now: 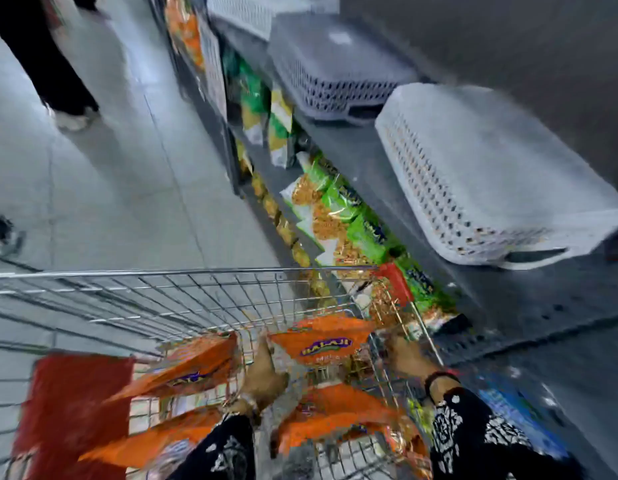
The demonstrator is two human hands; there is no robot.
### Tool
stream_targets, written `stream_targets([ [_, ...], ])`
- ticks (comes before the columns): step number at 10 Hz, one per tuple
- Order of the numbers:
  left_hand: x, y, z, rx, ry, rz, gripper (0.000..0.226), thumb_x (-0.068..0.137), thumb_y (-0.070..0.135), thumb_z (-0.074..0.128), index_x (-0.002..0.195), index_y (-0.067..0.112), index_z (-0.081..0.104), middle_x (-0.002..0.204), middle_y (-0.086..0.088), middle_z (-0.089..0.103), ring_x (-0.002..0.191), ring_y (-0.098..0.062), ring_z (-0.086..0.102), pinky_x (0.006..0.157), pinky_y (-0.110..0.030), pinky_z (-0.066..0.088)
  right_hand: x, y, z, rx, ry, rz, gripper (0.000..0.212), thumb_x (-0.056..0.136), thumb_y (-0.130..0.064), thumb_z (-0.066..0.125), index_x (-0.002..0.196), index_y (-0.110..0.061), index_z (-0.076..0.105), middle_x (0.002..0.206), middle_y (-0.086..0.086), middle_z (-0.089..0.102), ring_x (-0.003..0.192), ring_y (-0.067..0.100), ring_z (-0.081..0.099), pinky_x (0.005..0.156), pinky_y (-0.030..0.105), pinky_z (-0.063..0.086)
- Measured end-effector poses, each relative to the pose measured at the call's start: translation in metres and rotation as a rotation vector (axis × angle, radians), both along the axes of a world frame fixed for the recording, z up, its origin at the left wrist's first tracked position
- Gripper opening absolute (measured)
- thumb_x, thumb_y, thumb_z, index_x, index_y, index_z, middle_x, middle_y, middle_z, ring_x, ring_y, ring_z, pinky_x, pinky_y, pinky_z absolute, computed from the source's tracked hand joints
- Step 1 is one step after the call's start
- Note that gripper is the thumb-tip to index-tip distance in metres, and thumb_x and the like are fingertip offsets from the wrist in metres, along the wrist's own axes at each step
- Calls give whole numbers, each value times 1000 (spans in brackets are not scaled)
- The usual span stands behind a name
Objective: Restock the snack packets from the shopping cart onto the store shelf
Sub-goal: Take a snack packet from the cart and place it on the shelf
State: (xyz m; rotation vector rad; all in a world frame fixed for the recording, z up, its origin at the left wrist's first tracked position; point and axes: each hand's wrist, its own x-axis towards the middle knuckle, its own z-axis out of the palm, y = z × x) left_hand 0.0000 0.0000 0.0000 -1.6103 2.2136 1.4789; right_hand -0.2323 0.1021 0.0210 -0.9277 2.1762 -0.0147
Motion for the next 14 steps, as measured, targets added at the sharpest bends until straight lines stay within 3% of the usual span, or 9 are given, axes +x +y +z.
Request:
stream_targets([
  [2,-32,-12,-66,19,131,-117,63,70,5,69,125,-7,40,139,-9,21,128,-15,21,105,-18,21,-2,-29,-67,39,-215,28,41,83,-14,59,121,-1,49,132,18,51,121,31,48,100,35,37],
  [3,-41,-14,-76,-5,240,-33,52,66,2,73,114,-3,55,132,-11,39,117,-12,31,100,-14,24,3,-37,-78,-15,-268,17,42,80,-10,63,120,-1,51,131,15,51,118,25,50,100,30,37],
  [4,-52,-20,-81,37,248,121,36,70,-2,70,104,-1,61,115,-16,62,105,-17,52,92,-27,42,5,-44,-87,-274,-329,-135,58,65,-1,76,118,0,52,130,17,52,119,26,50,104,35,38],
  [5,-55,-19,-83,41,257,143,28,71,-2,69,98,0,64,107,-12,65,102,-22,59,86,-30,46,7,-44,-85,-334,-325,-157,58,63,-5,78,115,-2,55,126,16,56,117,27,51,104,43,40],
  [6,-55,-15,-64,7,231,152,17,73,-3,67,90,-1,65,95,-17,70,91,-30,63,76,-35,49,11,-37,-62,-341,-329,-184,44,68,-9,75,108,-14,57,111,8,64,108,24,57,97,40,44],
  [9,-51,4,43,-221,386,25,26,74,7,69,99,3,61,98,-17,69,92,-30,62,78,-42,51,17,3,52,-497,-120,-120,37,74,-17,71,106,-7,57,115,13,61,108,25,56,94,36,45],
  [11,-48,40,142,-167,664,-83,53,76,2,65,110,38,46,101,16,60,93,-8,60,81,-34,46,37,67,159,-769,-29,-135,40,71,-24,73,106,-11,59,110,11,65,98,12,54,79,17,42],
  [13,-72,104,208,-155,843,-259,46,77,-3,62,100,34,48,92,14,61,73,12,60,68,-14,50,41,169,224,-844,185,-265,37,74,-33,70,106,-18,59,111,10,67,109,28,55,84,32,42],
  [14,-104,150,234,-124,852,-424,35,77,2,64,103,23,53,96,6,65,81,7,60,73,-15,47,35,236,246,-874,231,-377,35,73,-35,70,98,-13,62,105,13,70,100,30,61,86,43,49],
])
